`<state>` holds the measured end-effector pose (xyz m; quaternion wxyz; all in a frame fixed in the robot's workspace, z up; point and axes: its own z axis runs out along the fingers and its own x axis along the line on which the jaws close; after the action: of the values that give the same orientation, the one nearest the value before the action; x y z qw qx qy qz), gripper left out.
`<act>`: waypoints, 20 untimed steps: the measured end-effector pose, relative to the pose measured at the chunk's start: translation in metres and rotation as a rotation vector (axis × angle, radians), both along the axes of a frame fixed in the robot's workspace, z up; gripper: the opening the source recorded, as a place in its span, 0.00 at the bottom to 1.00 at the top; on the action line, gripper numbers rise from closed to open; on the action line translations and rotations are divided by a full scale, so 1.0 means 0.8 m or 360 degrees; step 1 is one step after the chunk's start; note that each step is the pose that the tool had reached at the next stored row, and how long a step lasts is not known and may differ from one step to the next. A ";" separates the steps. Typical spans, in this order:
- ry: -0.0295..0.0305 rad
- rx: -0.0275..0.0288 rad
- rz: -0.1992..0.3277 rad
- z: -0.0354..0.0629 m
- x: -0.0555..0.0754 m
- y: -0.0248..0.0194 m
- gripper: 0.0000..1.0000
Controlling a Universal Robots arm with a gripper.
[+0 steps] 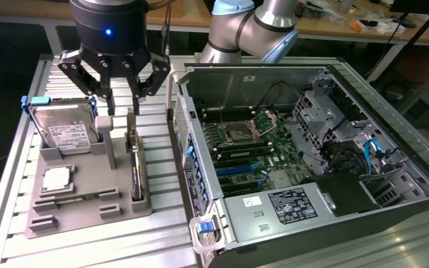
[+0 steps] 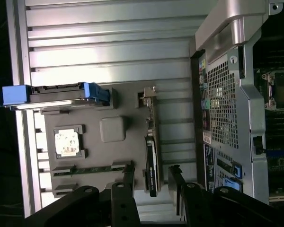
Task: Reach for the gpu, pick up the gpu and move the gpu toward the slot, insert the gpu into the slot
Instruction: 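Pick up the gpu and move the gpu toward the slot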
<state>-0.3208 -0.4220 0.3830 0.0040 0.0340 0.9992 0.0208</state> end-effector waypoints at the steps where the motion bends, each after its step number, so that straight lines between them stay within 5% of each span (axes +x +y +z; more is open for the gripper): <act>1: 0.00017 0.00000 0.0000 -0.002 0.000 -0.0020 0.42; 6: 0.00061 0.00000 0.0000 -0.015 0.000 -0.0075 0.42; 13: 0.00332 -0.00002 0.0029 -0.030 0.000 -0.0092 0.42; 20: 0.00569 -0.00014 0.0153 -0.040 0.001 -0.0094 0.42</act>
<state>-0.3202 -0.4295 0.3510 -0.0149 -0.0135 0.9996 0.0199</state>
